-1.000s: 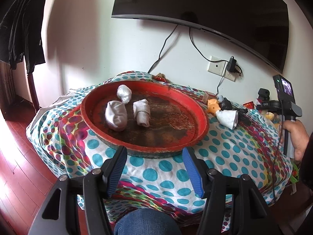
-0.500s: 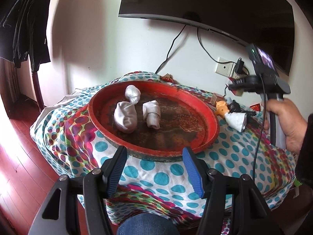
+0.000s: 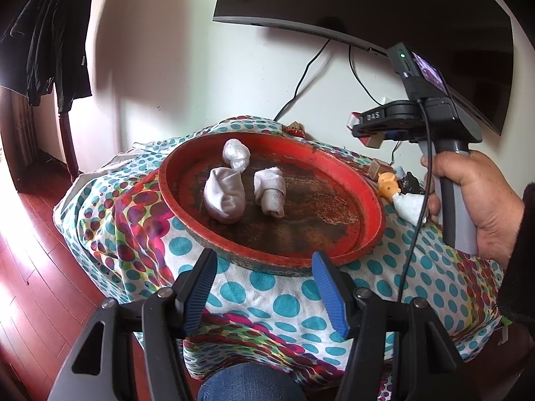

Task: Organize objects
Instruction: 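Carry the red MARUBI box with the right gripper into the red tray and lower it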

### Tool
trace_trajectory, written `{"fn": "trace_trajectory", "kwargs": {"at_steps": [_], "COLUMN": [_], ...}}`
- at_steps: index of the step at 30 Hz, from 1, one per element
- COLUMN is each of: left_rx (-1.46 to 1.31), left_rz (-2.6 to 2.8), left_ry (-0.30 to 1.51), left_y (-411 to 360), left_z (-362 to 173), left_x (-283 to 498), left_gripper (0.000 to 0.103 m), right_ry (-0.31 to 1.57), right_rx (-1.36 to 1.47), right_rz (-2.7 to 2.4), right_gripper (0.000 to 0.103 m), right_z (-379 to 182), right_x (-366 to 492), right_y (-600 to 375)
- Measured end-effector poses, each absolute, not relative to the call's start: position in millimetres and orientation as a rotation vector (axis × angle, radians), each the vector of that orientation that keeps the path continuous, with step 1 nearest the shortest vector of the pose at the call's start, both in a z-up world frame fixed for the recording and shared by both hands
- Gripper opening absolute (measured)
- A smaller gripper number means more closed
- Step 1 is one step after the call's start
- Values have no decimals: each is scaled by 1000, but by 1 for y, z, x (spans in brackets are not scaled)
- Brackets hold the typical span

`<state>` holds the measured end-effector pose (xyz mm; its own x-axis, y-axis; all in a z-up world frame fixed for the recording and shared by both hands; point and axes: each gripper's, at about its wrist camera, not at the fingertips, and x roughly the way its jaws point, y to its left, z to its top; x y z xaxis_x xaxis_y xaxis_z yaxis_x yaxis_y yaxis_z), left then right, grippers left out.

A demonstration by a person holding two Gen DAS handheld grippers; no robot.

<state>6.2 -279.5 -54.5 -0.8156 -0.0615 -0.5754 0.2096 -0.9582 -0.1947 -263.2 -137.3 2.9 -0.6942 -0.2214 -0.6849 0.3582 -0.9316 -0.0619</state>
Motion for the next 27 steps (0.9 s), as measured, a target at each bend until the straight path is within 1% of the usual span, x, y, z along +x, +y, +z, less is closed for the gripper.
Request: {"fn": "trace_trajectory", "kwargs": {"at_steps": [15, 27], "left_rx": [894, 914], "left_rz": [-2841, -2827], "left_ry": [377, 408], "left_y": [-282, -292], "left_z": [-55, -56], "left_x": [4, 0], "left_gripper": [60, 60], "right_ry": [312, 345], "right_rx": [1034, 1108], "right_rz": [-2510, -2445], "right_gripper": [27, 27], "right_z": [-13, -42], "right_x": [-266, -280], "right_y": [-190, -222]}}
